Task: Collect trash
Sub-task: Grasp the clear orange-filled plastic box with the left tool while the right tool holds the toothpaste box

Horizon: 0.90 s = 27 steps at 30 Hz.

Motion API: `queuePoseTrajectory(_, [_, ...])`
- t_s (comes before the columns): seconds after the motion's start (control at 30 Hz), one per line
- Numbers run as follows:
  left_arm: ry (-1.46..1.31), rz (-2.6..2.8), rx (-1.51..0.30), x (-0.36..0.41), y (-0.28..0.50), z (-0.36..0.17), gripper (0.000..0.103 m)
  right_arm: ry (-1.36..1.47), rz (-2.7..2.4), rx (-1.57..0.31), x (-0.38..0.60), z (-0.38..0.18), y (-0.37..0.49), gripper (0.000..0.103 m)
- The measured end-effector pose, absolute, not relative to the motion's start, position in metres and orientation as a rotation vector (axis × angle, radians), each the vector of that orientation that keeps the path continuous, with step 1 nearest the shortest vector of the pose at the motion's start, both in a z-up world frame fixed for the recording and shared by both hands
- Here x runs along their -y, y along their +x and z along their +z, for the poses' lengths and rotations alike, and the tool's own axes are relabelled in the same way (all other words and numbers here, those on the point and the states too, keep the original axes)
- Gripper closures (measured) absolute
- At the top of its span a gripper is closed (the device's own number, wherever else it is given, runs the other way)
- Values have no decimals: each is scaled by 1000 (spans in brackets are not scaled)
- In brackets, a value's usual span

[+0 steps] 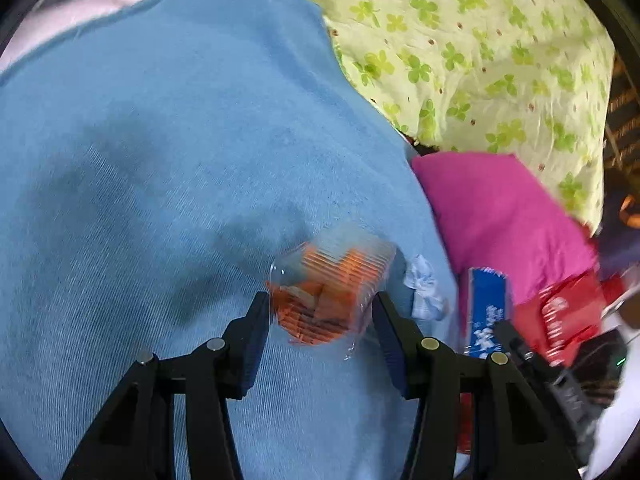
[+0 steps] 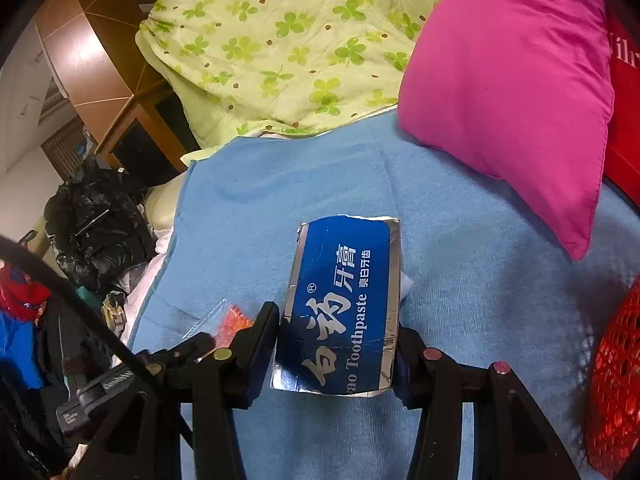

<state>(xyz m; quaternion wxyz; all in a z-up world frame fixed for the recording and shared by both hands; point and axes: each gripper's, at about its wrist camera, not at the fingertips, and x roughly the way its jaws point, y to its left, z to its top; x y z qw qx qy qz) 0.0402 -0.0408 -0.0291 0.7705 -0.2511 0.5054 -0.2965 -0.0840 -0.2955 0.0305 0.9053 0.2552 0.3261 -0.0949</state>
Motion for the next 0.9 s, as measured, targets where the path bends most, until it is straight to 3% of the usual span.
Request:
queuePoseTrajectory(0.27, [-682,-414,-1119,-19,63,-41,48,535,-169,-668,284,34,-83,51])
queuePoseTrajectory(0.37, [-554,-370,-1046,-17,60,-24,38,541,-162,-666,281,36,-81,51])
queuePoseTrajectory(0.5, [-345,-457,-944,5,52,0,34,539,-164,-668,278,36,-79,51])
queuePoseTrajectory(0.57, [-247,-499,-912,21,45,5,23,544,-172,-671,280,35,-79,50])
queuePoseTrajectory(0.9, [14,-530,-917,66,39,-13,23,564,-196,-669,294,35,-86,50])
